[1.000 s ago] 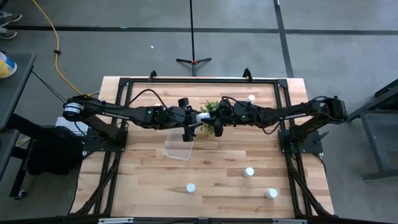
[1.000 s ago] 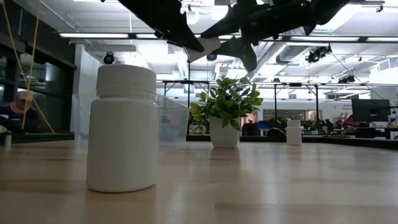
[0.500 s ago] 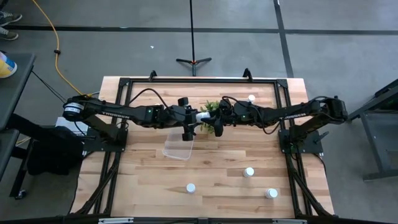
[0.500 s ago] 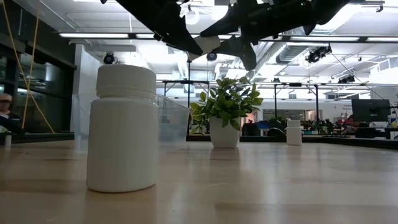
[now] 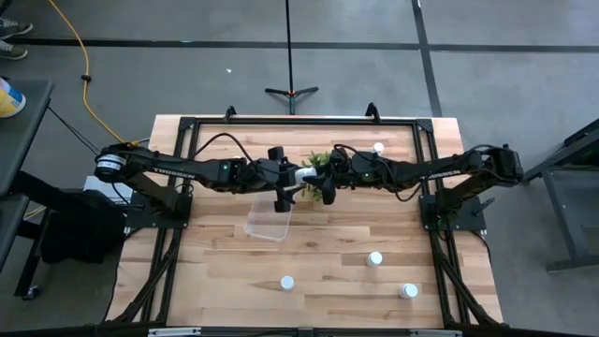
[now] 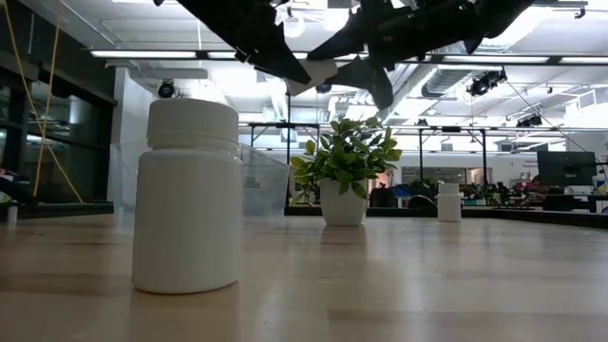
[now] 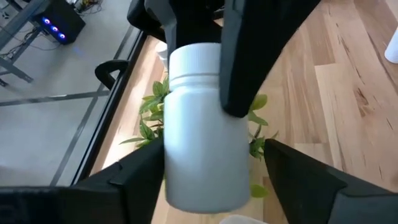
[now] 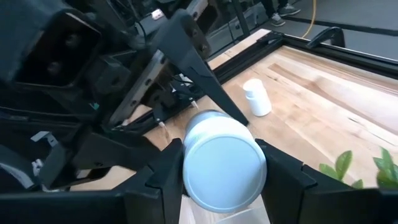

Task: Pick and place pill bottles into a basket
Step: Put the white pill bottle into the transparent bin

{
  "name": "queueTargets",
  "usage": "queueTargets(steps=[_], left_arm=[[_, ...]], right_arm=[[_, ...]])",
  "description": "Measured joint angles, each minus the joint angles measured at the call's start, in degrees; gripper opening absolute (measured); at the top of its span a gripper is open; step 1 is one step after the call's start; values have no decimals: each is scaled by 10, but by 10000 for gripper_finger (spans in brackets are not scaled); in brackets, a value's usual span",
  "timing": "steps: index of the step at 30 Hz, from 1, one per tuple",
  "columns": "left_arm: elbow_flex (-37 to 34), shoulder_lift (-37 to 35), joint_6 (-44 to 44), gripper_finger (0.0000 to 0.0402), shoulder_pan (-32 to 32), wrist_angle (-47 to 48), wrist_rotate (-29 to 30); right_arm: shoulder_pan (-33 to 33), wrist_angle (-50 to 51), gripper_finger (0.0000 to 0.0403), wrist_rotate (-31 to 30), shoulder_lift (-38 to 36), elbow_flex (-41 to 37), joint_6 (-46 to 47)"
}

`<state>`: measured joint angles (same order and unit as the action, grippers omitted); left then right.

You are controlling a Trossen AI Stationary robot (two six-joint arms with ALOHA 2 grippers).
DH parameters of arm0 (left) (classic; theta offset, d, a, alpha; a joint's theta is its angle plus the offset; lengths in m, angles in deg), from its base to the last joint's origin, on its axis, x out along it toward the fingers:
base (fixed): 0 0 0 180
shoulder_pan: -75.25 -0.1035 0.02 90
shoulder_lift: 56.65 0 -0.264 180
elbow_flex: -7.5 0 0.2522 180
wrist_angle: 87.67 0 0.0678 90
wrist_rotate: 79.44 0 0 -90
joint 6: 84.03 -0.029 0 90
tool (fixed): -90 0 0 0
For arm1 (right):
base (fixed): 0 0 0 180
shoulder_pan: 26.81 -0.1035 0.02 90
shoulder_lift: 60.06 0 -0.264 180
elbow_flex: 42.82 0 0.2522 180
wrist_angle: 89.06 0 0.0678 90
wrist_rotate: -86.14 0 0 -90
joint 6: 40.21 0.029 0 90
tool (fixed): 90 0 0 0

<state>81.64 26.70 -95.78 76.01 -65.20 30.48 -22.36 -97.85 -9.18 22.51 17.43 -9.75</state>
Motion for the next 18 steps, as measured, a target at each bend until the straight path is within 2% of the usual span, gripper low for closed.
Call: queueTargets(steps=[5,18], left_arm=[[13,0,0,315,0,3,0],[16,15,-19,242,-1,4,2]], right_arm=[[0,7,155,-4,0,0,-5],[0,10,156,0,0,0,-5]])
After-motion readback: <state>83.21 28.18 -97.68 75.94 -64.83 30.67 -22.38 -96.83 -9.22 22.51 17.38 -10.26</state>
